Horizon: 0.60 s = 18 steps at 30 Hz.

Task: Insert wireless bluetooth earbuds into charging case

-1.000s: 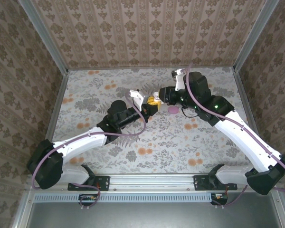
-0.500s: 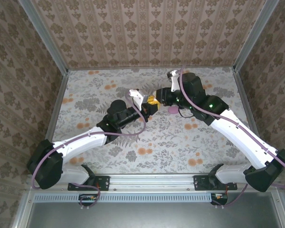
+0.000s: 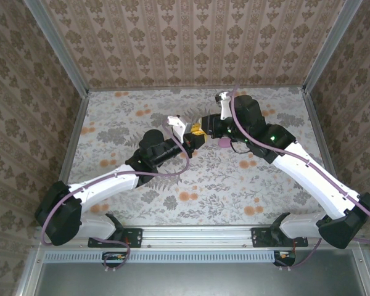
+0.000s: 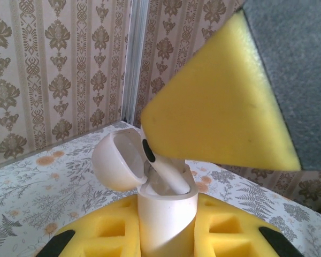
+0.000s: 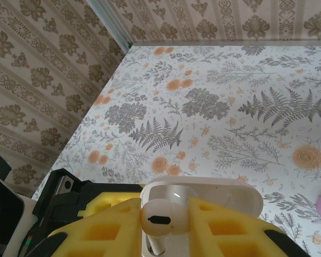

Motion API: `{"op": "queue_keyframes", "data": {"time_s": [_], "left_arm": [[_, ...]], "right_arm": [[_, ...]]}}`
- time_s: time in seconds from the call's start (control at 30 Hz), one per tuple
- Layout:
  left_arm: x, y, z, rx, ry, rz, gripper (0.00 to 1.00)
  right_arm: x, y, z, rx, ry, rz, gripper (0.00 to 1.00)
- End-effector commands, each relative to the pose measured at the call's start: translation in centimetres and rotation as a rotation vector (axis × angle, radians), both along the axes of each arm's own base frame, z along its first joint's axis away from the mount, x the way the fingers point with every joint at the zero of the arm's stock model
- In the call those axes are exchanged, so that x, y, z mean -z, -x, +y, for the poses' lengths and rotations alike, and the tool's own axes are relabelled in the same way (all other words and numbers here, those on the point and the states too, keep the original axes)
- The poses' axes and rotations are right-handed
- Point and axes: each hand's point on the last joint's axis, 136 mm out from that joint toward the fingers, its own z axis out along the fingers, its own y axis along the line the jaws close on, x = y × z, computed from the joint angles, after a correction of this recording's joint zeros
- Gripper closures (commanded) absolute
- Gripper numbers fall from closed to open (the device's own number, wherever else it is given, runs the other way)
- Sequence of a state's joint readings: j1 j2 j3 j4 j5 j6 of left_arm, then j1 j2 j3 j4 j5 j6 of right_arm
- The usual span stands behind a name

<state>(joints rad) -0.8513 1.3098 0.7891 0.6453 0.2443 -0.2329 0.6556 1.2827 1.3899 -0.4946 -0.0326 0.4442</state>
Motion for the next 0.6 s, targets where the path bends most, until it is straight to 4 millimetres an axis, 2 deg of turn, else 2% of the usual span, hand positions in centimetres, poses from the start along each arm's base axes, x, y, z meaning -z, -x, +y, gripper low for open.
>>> {"op": "queue_keyframes", "data": {"time_s": [0.0, 0.57], "left_arm": [[-3.71, 0.4, 0.3, -0.004, 0.092, -0.058, 0.8], [-4.11, 0.24, 0.69, -0.024, 0.104, -0.065, 0.8]], "right_arm": [[-0.02, 0.11, -0.04, -0.004, 0.01, -0.029, 0.73], [0.0, 1.11, -0.36, -0.046, 0.034, -0.058, 0.73]]}}
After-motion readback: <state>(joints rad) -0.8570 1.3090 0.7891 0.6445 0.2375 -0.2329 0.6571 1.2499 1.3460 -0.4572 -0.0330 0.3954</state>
